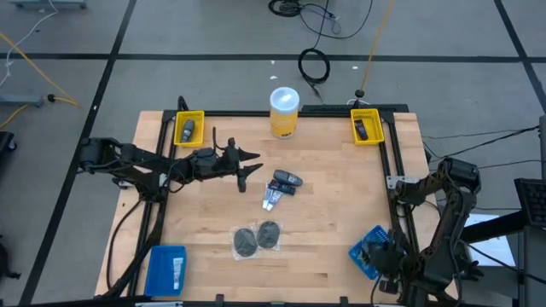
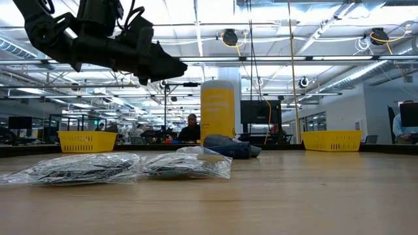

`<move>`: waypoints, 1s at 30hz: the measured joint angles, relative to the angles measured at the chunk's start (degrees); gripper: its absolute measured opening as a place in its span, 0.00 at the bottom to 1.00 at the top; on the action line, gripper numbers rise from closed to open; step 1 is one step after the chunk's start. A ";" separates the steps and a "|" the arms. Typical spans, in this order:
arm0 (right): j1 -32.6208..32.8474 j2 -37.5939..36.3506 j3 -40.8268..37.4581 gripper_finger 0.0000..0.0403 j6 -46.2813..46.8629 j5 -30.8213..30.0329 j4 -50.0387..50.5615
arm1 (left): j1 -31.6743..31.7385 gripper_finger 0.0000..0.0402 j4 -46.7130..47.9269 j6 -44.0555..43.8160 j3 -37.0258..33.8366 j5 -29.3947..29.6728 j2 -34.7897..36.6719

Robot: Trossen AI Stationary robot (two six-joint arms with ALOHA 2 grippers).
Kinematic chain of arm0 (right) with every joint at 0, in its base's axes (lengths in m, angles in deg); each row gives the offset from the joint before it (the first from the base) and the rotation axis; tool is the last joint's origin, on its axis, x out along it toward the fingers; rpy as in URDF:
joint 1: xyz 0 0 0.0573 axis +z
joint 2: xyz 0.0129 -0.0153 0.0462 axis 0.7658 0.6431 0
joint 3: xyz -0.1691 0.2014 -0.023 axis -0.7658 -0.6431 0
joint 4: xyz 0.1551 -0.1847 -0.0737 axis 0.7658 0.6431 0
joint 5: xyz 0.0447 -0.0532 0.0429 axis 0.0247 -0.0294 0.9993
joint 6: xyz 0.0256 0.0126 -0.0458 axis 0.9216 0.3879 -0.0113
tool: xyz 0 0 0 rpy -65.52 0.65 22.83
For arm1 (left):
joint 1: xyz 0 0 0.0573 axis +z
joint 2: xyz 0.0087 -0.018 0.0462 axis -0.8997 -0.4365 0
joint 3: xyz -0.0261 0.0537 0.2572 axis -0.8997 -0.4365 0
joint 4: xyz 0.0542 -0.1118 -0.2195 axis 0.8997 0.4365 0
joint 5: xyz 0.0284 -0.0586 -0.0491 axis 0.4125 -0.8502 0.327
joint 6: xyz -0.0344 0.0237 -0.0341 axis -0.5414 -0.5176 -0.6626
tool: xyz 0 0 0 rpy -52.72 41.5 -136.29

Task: Pick & Place Travel size toiletries
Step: Put the black hairbrush into the right blue bin, then adjust the right blue bin

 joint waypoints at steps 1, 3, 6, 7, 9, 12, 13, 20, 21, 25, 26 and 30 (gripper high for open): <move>0.02 -0.01 0.00 0.44 0.00 0.12 -1.11 | -0.02 0.38 0.01 0.00 0.00 -0.15 0.00; 0.07 -0.02 0.00 0.51 -0.19 2.25 -3.57 | 0.01 0.38 0.27 0.00 0.00 -0.78 0.00; -0.12 -0.72 -0.04 0.55 -1.91 5.94 -7.04 | 0.02 0.38 0.24 -0.04 0.00 -1.90 0.00; -0.29 -1.16 -0.04 0.54 -1.97 6.06 -7.89 | 0.02 0.38 0.24 -0.04 0.00 -2.00 0.00; -0.70 -2.53 -0.04 0.52 -2.11 6.05 -9.77 | -0.01 0.38 0.28 -0.07 0.00 -2.05 0.00; -1.81 -5.09 -0.04 0.46 -4.65 5.18 -9.96 | 0.00 0.38 0.26 -0.31 0.00 -2.05 0.00; -2.19 -5.84 -0.04 0.43 -5.80 3.71 -9.33 | 0.00 0.38 0.26 -0.32 0.00 -2.05 0.00; -8.01 -7.85 -6.19 0.21 -10.56 1.28 -9.63 | 0.00 0.38 0.11 -1.27 0.00 -2.11 -0.02; -9.21 -7.83 -8.23 0.17 -11.90 0.84 -12.51 | 0.00 0.38 0.11 -1.48 0.00 -2.09 -0.02; -16.20 -7.80 -17.42 0.07 -25.39 -5.11 -34.62 | -0.81 0.38 0.07 -1.51 0.00 -2.37 -0.02; -18.60 -7.80 -19.52 0.05 -30.59 -5.61 -41.02 | -1.20 0.38 0.08 -1.51 0.00 -2.42 -0.02; -29.07 -7.79 -26.10 0.00 -50.96 -6.11 -64.32 | -3.41 0.38 3.41 0.07 1.57 -2.29 -0.04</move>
